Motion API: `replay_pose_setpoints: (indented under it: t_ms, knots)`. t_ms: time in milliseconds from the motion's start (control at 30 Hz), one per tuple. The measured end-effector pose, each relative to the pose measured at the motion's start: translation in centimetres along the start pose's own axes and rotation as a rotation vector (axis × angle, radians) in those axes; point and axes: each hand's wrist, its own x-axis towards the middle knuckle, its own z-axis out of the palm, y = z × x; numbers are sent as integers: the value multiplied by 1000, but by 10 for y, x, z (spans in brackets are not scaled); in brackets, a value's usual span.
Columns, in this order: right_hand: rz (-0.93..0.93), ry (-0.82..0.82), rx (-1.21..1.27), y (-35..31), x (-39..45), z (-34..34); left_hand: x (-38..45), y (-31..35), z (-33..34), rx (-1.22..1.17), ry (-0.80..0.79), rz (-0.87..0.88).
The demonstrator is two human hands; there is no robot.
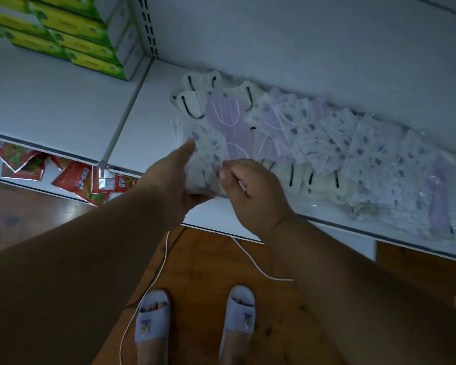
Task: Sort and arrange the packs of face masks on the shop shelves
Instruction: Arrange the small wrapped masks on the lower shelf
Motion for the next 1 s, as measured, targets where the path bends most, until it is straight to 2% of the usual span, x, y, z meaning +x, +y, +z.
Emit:
replay_pose_setpoints:
  t_ms: [100,167,200,267,333,500,633,767,867,1000]
  knots:
    - [16,17,-34,12,2,-14,4,-9,17,217,45,51]
    - [59,46,-203,30,6,-26,6,-14,28,344,71,91]
    - [124,30,-339,42,9,-34,7,-15,33,369,87,103]
    - [366,-100,-572,69,11,-50,9,-17,40,367,87,85]
    - [507,-189,-649,92,9,-63,11,-20,47,388,87,65]
    - [379,-86,-622,95,6,-69,12,-24,55,321,146,8]
    - [281,63,-466,71,-4,-61,11,-27,57,309,161,-2]
    - [138,-40,-300,42,-13,-53,8,-30,63,232,110,-21]
    - [-14,-94,-281,29,-18,-44,8,-31,68,194,41,-28]
    - [-36,-61,-227,31,-17,-45,7,-35,68,199,120,7]
